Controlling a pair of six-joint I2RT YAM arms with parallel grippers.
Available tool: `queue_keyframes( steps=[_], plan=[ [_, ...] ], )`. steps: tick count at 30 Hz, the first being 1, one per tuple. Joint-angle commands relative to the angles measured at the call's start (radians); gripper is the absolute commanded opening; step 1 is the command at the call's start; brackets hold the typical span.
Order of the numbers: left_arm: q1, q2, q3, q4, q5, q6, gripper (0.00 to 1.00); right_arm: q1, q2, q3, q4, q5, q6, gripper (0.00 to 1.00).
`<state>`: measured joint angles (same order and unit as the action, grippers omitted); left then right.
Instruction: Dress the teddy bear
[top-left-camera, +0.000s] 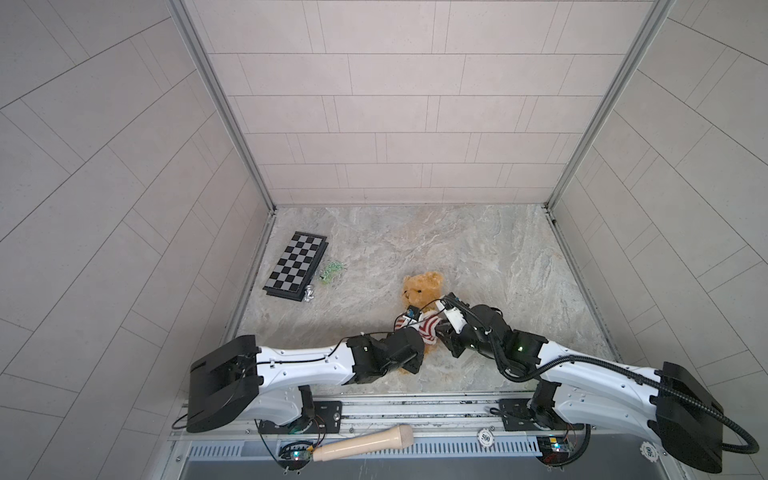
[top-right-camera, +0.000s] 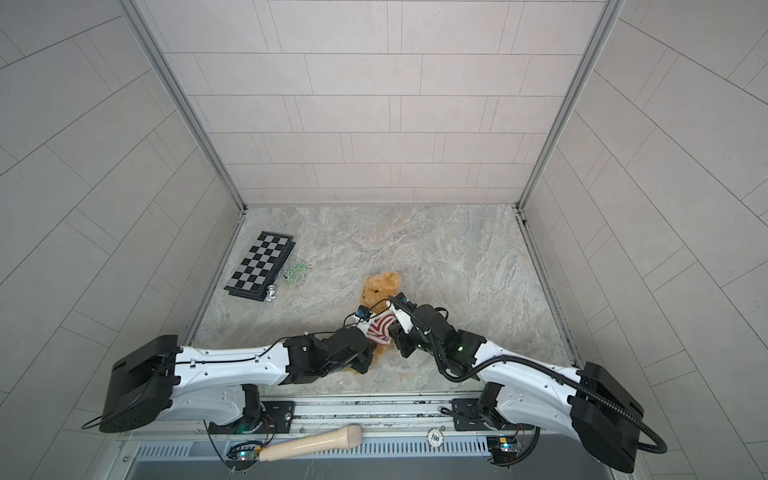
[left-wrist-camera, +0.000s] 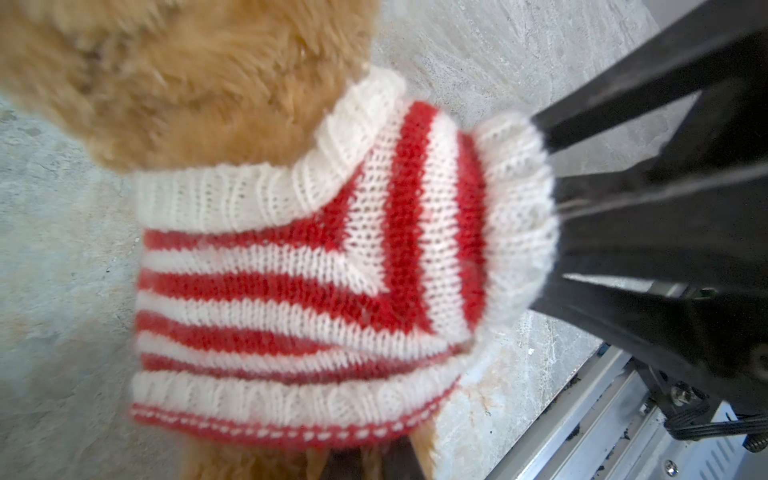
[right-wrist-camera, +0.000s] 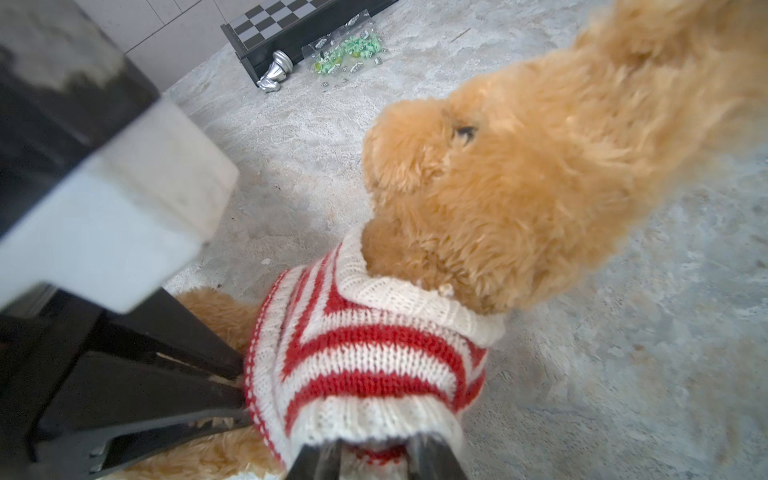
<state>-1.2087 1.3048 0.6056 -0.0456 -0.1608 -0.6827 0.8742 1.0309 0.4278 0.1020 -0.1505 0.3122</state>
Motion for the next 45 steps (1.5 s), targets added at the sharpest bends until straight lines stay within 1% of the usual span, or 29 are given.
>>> queue_keyframes(
  steps=[1,3,7,10,15,18,20,22,24,26,28,31,35,40,42,45],
  plan=[
    [0.006,-0.010,-0.025,-0.014,-0.016,-0.003,0.08,-0.001,0.008,0.015,0.012,0.012,-0.002,0.17],
    [0.006,-0.017,-0.031,-0.014,-0.018,-0.005,0.08,-0.001,0.000,0.013,0.010,0.020,-0.003,0.09],
    [0.006,-0.028,-0.040,-0.017,-0.025,-0.007,0.08,-0.001,-0.032,0.007,-0.012,0.032,-0.007,0.01],
    [0.011,-0.047,-0.048,-0.034,-0.036,-0.001,0.08,-0.001,-0.071,0.006,-0.042,0.040,-0.012,0.00],
    [0.070,-0.130,-0.083,-0.052,-0.013,0.016,0.10,-0.001,-0.152,-0.002,-0.069,0.020,-0.013,0.00],
    [0.099,-0.176,-0.087,-0.079,-0.009,0.036,0.15,-0.001,-0.191,-0.023,-0.039,-0.018,0.009,0.00],
    [0.103,-0.199,-0.081,-0.087,0.009,0.059,0.24,-0.001,-0.200,-0.036,-0.016,-0.030,0.029,0.00],
    [0.104,-0.220,-0.075,-0.077,0.053,0.077,0.33,-0.001,-0.197,-0.046,0.003,-0.031,0.045,0.00],
    [0.102,-0.253,-0.083,-0.031,0.113,0.087,0.40,-0.001,-0.193,-0.055,0.021,-0.021,0.059,0.00],
    [0.103,-0.293,-0.109,0.050,0.184,0.075,0.47,0.000,-0.190,-0.063,0.039,-0.010,0.072,0.00],
    [0.104,-0.316,-0.125,0.111,0.219,0.056,0.51,0.000,-0.189,-0.066,0.050,-0.003,0.077,0.00],
    [0.103,-0.300,-0.121,0.163,0.243,0.034,0.55,0.000,-0.189,-0.064,0.056,-0.003,0.081,0.00],
    [0.109,-0.225,-0.081,0.163,0.225,0.033,0.56,0.000,-0.188,-0.066,0.062,-0.020,0.090,0.00],
    [0.144,-0.149,-0.049,0.191,0.215,0.030,0.56,0.002,-0.199,-0.073,0.065,-0.047,0.099,0.00],
    [0.160,-0.131,-0.048,0.208,0.220,0.026,0.50,0.002,-0.203,-0.075,0.072,-0.072,0.098,0.00],
    [0.176,-0.106,-0.049,0.230,0.228,0.019,0.35,0.003,-0.203,-0.075,0.084,-0.123,0.089,0.00]
  ],
)
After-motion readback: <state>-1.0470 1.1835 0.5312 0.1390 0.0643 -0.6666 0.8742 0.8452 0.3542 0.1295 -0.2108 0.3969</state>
